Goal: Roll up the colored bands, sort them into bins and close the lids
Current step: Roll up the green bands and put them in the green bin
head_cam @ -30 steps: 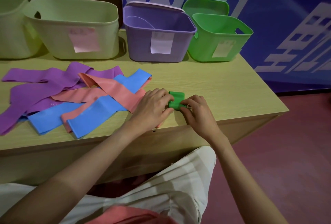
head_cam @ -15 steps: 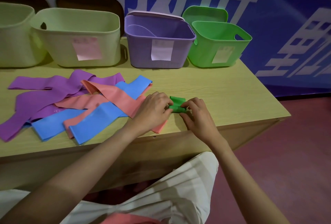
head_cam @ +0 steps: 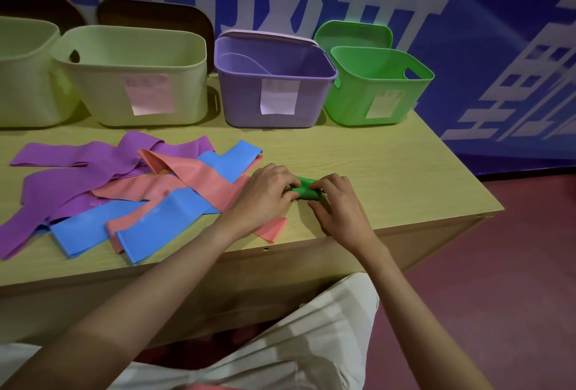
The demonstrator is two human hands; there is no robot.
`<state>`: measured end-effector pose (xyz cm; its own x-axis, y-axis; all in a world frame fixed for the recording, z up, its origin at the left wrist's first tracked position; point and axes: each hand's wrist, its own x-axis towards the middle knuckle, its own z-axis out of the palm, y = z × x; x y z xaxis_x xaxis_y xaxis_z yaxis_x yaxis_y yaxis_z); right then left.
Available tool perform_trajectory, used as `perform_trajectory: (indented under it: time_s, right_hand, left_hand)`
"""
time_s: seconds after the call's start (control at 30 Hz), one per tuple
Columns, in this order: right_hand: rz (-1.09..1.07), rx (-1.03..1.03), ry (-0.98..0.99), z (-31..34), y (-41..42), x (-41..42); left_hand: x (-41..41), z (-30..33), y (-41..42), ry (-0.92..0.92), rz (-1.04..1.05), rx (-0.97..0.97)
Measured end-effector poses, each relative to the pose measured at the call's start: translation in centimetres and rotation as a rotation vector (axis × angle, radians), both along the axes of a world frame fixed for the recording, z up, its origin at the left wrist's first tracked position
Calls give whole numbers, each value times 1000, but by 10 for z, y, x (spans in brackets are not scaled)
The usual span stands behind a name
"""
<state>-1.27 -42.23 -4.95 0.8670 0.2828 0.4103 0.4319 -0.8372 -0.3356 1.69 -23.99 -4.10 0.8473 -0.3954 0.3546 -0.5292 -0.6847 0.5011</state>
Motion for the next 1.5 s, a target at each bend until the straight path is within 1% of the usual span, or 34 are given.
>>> perform_trajectory:
  time_s: [0.23, 0.37, 0.53, 0.73, 0.83, 0.93, 1.07, 1.2, 1.33, 1.4, 1.5]
  right_hand:
    - [17, 0, 69, 5, -3, -4]
    - [48, 19, 117, 5, -7, -15]
    - [14, 44, 104, 3, -4, -17]
    - [12, 102, 110, 0, -1, -18]
    - [-9, 127, 63, -3, 1, -22]
    - [-43, 81, -12, -4, 2, -22]
    - [-38, 19, -30, -4, 0, -15]
    - [-16, 7, -3, -3, -1, -9]
    - [-29, 44, 36, 0, -4, -4]
    - [-33, 41, 55, 2, -3, -2]
    - [-38, 42, 81, 5, -3, 2]
  left_hand:
    - [-11, -3, 2, 46, -5, -33]
    - [-20, -6, 5, 50, -42, -20]
    - [-21, -8, 6, 14, -32, -28]
    - [-17, -8, 6, -11, -69, -43]
    - [-12, -8, 7, -18, -72, -29]
    - [-8, -7, 9, -26, -84, -8]
    - [-3, -3, 9, 0, -88, -3]
    - [0, -6, 9, 43, -90, -18]
    - [-4, -9, 3, 67, -129, -44]
    - [-4, -8, 0, 44, -120, -68]
    - [4, -7, 0, -4, -105, -28]
